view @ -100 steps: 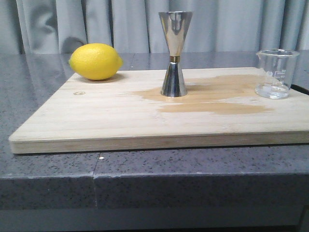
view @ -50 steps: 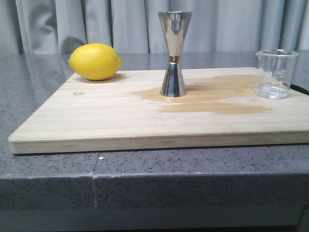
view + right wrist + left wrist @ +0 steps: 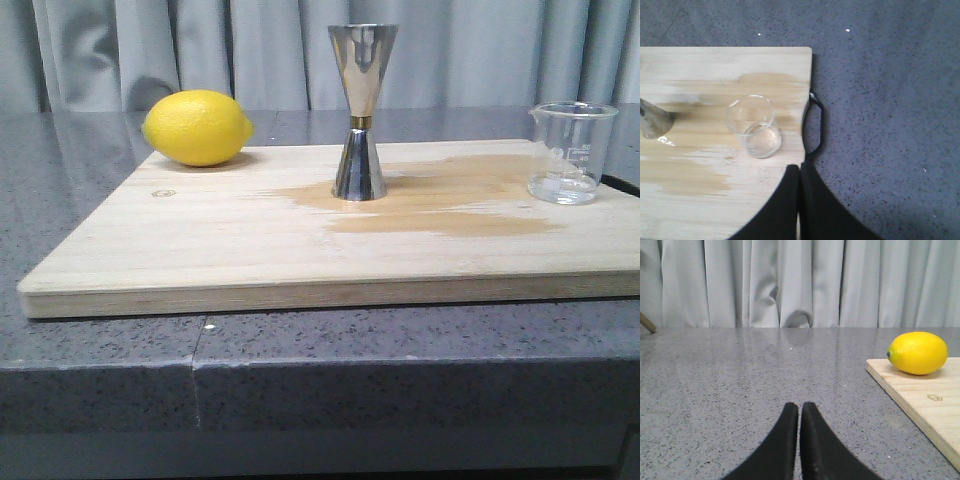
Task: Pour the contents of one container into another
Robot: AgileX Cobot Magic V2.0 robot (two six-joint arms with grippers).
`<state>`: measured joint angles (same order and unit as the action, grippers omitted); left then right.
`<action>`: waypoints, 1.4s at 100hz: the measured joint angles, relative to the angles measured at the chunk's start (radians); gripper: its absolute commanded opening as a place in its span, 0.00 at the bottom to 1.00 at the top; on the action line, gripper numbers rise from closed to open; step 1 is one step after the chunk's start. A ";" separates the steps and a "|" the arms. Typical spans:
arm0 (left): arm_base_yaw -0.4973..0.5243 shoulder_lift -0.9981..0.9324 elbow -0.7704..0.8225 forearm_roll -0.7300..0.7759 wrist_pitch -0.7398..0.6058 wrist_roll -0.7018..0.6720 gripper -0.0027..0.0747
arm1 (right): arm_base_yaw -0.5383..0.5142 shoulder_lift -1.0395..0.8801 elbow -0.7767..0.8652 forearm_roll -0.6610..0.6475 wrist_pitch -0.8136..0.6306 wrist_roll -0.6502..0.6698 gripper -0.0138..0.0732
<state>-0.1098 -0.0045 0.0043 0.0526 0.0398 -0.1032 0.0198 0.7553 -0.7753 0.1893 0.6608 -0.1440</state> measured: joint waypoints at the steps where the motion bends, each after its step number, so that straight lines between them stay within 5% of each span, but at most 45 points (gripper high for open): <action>1: 0.000 0.000 0.000 0.000 0.000 0.000 0.01 | 0.000 0.000 0.000 0.000 0.000 0.000 0.07; 64: 0.000 0.000 0.000 0.000 -0.001 0.000 0.01 | 0.002 -0.076 0.031 -0.002 -0.024 -0.002 0.07; 98: 0.000 0.000 0.000 0.000 -0.001 0.000 0.01 | 0.002 -0.463 0.434 -0.004 -0.410 -0.003 0.07; 140: 0.000 0.000 0.000 0.000 -0.004 -0.002 0.01 | -0.005 -0.764 0.789 -0.004 -0.556 -0.003 0.07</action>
<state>-0.1098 -0.0045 0.0043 0.0526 0.0360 -0.1052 0.0147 -0.0087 0.0138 0.1854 0.1051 -0.1469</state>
